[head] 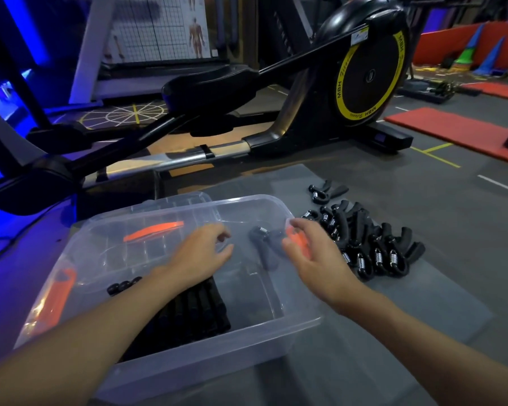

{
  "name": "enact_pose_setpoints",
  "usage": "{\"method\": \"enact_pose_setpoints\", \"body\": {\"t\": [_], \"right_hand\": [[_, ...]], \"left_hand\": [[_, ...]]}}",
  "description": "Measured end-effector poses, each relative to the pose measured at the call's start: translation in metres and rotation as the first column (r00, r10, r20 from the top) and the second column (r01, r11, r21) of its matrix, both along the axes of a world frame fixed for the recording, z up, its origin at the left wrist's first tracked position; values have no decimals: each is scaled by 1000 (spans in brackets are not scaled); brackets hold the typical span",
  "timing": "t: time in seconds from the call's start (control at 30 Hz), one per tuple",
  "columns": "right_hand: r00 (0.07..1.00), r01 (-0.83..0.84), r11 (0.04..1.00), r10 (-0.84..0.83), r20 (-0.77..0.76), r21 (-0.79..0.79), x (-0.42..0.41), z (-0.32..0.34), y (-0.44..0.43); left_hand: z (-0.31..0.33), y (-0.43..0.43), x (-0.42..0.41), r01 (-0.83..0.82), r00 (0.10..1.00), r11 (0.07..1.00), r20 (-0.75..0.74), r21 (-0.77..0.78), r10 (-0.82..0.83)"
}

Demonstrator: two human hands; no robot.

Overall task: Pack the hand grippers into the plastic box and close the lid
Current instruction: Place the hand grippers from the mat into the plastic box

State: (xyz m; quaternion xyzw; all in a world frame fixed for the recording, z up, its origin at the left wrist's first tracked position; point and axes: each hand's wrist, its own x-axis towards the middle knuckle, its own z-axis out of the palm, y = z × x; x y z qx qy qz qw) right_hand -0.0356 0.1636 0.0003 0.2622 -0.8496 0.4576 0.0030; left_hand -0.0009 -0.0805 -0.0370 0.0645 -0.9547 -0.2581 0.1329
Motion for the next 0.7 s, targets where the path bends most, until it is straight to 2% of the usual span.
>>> {"method": "enact_pose_setpoints", "body": {"t": [0.03, 0.1, 0.2, 0.33, 0.4, 0.5, 0.6, 0.7], "right_hand": [[996, 79, 991, -74, 44, -107, -6, 0, 2], [971, 222, 956, -200, 127, -190, -22, -4, 11], [934, 307, 945, -277, 225, -112, -54, -29, 26], [900, 300, 953, -298, 318, 44, -83, -70, 27], [889, 266, 963, -263, 374, 44, -94, -87, 22], [891, 221, 975, -216, 400, 33, -110, -113, 11], [906, 163, 983, -183, 382, 83, -123, -140, 2], [915, 177, 977, -208, 345, 119, -135, -165, -5]], "left_hand": [[13, 16, -6, 39, 996, 999, -81, 29, -37], [40, 50, -17, 110, 977, 991, -189, 73, -95], [63, 92, -36, 181, 966, 983, -198, 42, -170], [50, 102, -53, 177, 984, 971, 11, -158, -178], [41, 98, -55, 175, 985, 960, 32, -220, -172], [38, 93, -54, 168, 985, 953, 19, -250, -169], [38, 94, -53, 165, 986, 963, 29, -213, -162], [38, 96, -52, 165, 986, 971, 23, -174, -164]]}}
